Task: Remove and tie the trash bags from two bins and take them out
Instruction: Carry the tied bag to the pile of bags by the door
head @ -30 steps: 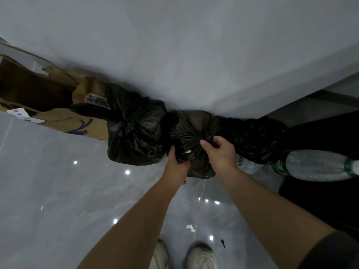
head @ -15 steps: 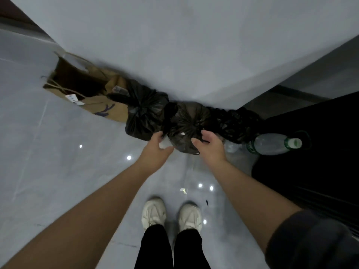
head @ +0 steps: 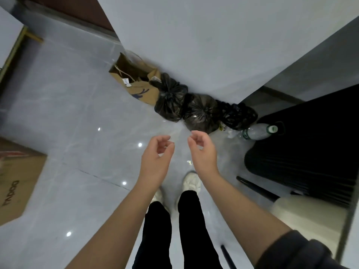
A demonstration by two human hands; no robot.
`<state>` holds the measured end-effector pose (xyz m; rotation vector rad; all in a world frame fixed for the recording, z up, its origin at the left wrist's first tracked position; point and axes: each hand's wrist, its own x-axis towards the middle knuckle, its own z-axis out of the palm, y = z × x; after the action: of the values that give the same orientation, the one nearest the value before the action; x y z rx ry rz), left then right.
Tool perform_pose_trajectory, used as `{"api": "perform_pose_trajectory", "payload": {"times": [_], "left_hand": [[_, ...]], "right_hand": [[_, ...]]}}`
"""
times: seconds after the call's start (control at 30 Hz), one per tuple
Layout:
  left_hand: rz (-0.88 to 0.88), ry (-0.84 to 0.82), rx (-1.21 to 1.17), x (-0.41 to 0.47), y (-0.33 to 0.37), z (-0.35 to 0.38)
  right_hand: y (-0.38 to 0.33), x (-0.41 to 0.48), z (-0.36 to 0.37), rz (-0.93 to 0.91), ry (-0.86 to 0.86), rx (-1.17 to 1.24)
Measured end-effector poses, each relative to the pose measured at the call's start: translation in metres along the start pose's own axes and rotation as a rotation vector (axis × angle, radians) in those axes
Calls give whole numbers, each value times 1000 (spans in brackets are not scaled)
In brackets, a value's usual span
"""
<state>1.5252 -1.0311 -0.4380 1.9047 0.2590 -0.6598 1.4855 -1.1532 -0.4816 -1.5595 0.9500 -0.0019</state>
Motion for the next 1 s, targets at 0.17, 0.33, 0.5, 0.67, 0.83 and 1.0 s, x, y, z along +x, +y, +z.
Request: {"api": "perform_pose_trajectory", "payload": {"times": [0.17, 0.33, 0.5, 0.67, 0.83, 1.0], "left_hand": [[-50, 103, -77, -44, -12, -23], [-42, 101, -96, -91, -40, -53], [36, 27, -138, -145, -84, -83], [87, 0, -143, -214, -122, -121], [66, 25, -193, -286, -125, -145], [52, 46, -254, -352, -120, -142]], "right_hand": [[-3, -55, 12, -6, -30, 35], [7, -111, 21, -26, -12, 62], [42, -179, 31, -57, 1, 89], [64, -266, 41, -57, 6, 147], [52, -344, 28, -30, -21, 173], [46, -400, -7, -23, -36, 161]]}}
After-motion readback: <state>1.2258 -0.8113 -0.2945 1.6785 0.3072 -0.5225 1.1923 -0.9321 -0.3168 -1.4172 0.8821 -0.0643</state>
